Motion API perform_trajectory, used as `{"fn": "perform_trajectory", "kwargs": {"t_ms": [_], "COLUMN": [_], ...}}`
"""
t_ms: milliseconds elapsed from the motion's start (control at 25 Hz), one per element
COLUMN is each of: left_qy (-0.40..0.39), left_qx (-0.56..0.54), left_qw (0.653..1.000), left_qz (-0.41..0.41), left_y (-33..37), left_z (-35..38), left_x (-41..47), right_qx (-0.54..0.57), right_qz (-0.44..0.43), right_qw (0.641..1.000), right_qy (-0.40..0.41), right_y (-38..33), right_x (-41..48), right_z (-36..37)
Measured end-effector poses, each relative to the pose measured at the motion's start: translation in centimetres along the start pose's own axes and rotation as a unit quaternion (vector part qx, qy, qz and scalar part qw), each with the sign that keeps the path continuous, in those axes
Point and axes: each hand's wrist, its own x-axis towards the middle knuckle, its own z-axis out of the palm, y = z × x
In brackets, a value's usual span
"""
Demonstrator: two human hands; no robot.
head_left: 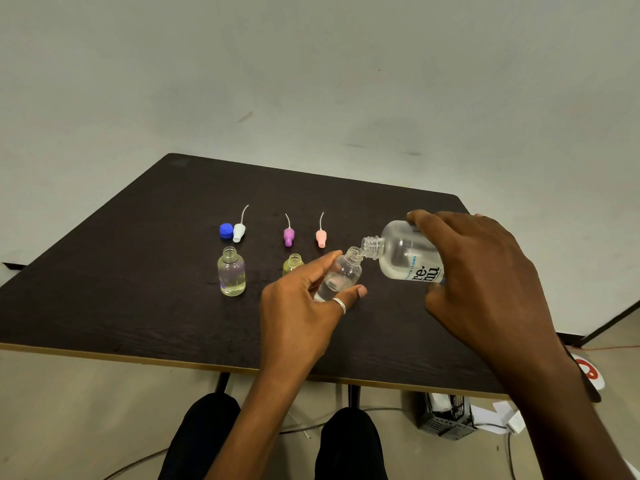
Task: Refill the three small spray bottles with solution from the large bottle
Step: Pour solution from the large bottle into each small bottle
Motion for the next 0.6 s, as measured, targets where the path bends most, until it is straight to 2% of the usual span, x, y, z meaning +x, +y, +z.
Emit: {"fn": "perform_trajectory", "kwargs": {"t_ms": [600], "left_qy": [0.005], "left_qx": [0.0], "left_qw": [1.0], "left_qz": [-0.003], "left_y": [0.08], "left_z": [-0.07], "left_x": [-0.13], "right_qx": [-0.002], "right_qz": [0.002], "right_qw": [1.0], "right_qy": [-0.009], "right_y": [-0.07], "right_x": [-0.01], "right_z": [-0.1]}}
